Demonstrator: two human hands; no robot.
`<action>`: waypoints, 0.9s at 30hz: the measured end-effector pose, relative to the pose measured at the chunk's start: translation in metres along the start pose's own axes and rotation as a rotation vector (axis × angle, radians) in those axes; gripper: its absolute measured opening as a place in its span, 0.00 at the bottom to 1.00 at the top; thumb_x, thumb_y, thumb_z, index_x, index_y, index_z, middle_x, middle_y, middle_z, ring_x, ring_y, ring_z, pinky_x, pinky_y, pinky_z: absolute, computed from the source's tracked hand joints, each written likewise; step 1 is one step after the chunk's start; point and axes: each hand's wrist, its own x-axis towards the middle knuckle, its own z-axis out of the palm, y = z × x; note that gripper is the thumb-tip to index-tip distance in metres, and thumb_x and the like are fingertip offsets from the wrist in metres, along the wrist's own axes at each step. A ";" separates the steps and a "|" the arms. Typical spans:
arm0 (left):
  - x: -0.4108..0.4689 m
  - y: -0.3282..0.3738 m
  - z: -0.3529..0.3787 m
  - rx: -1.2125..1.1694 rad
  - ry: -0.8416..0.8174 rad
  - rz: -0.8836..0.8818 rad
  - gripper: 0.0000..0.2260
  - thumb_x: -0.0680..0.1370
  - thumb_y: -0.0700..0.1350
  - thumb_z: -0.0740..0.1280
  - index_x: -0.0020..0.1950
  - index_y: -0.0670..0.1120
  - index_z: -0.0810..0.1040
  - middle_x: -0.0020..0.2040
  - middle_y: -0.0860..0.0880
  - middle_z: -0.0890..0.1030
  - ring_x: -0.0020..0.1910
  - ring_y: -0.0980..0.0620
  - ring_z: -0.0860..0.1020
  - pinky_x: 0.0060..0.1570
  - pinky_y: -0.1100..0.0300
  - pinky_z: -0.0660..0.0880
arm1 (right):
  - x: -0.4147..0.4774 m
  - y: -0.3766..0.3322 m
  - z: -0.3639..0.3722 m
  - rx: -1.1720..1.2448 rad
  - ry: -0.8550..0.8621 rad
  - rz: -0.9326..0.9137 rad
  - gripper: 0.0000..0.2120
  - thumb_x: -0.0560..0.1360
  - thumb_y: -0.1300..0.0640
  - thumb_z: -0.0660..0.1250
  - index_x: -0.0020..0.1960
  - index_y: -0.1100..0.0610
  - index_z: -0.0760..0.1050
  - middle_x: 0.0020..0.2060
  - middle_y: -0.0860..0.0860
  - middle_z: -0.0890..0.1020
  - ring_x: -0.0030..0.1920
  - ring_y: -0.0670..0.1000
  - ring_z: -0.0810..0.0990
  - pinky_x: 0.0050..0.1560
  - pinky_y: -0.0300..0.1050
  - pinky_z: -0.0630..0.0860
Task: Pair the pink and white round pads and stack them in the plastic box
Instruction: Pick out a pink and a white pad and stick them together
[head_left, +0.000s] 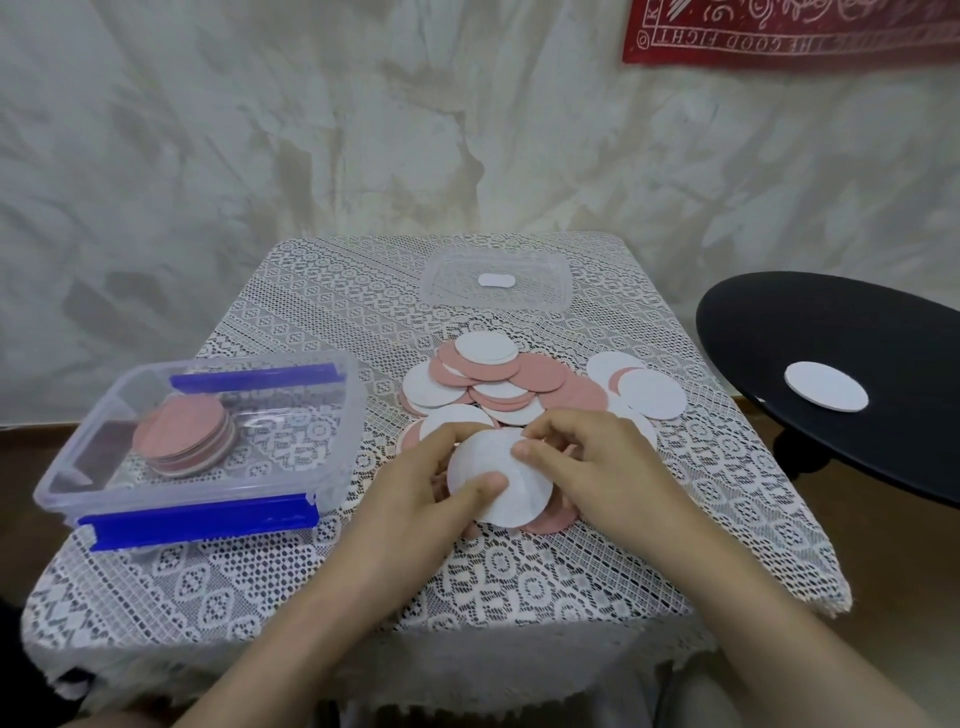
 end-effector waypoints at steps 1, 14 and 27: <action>0.001 -0.001 -0.001 0.008 0.004 -0.004 0.11 0.77 0.51 0.69 0.58 0.64 0.77 0.47 0.53 0.84 0.37 0.47 0.83 0.39 0.48 0.82 | 0.000 -0.001 0.001 0.032 -0.005 0.009 0.06 0.77 0.54 0.73 0.42 0.52 0.81 0.36 0.51 0.80 0.28 0.41 0.81 0.27 0.33 0.75; 0.007 -0.008 -0.005 0.105 0.103 -0.023 0.14 0.82 0.41 0.60 0.59 0.59 0.76 0.35 0.65 0.79 0.31 0.60 0.76 0.32 0.67 0.70 | 0.004 0.004 -0.018 -0.556 -0.232 0.029 0.24 0.69 0.37 0.73 0.63 0.40 0.74 0.48 0.39 0.73 0.49 0.44 0.76 0.51 0.47 0.75; 0.004 -0.003 -0.002 0.097 0.100 -0.040 0.15 0.83 0.41 0.60 0.58 0.61 0.76 0.32 0.63 0.79 0.28 0.60 0.74 0.28 0.69 0.68 | 0.020 0.022 -0.019 -0.357 0.090 0.007 0.08 0.78 0.51 0.70 0.48 0.46 0.70 0.42 0.42 0.77 0.41 0.43 0.77 0.40 0.45 0.75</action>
